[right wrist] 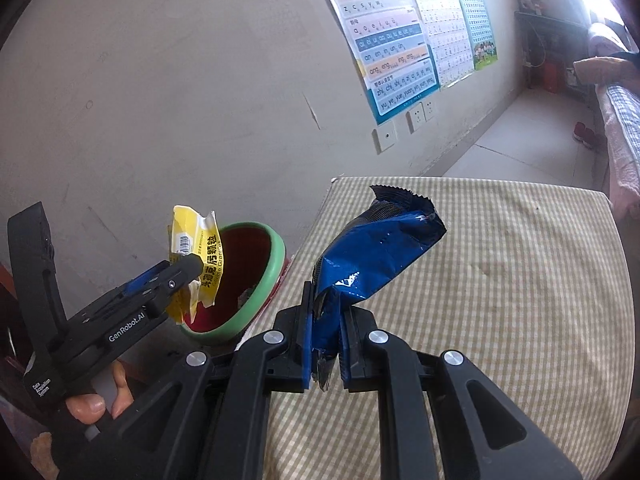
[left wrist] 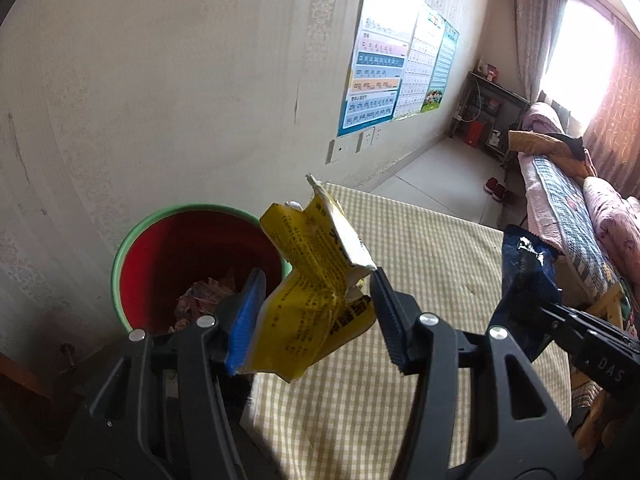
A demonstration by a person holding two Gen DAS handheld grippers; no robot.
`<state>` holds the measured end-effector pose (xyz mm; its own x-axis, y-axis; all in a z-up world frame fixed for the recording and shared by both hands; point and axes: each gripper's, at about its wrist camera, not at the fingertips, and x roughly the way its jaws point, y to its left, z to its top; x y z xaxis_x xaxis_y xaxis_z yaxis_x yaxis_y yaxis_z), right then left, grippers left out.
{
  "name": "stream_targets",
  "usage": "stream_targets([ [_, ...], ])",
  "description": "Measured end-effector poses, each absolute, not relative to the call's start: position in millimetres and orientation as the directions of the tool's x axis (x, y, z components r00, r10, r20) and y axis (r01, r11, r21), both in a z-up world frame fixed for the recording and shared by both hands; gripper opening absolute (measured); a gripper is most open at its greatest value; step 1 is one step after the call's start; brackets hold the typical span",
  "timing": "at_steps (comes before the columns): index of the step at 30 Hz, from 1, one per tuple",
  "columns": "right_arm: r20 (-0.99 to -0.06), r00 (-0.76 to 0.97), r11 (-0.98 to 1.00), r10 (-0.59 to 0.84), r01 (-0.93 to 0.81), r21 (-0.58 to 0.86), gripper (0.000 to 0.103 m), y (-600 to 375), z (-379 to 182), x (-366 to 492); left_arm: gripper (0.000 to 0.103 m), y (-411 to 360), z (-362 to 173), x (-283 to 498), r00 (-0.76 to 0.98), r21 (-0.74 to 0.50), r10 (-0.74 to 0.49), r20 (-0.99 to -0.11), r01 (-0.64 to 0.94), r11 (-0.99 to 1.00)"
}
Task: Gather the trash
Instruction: 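Carry the blue wrapper and yellow-white wrapper over the red bucket with both tools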
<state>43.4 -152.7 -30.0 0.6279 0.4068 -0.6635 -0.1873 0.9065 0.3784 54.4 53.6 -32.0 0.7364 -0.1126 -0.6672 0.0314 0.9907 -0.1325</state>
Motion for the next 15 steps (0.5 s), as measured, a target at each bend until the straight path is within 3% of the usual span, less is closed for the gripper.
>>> stream_targets([
  [15, -0.675, 0.576, 0.886, 0.461, -0.340, 0.315, 0.012, -68, -28, 84, 0.052, 141, -44, 75, 0.736, -0.161, -0.007, -0.676, -0.139, 0.977],
])
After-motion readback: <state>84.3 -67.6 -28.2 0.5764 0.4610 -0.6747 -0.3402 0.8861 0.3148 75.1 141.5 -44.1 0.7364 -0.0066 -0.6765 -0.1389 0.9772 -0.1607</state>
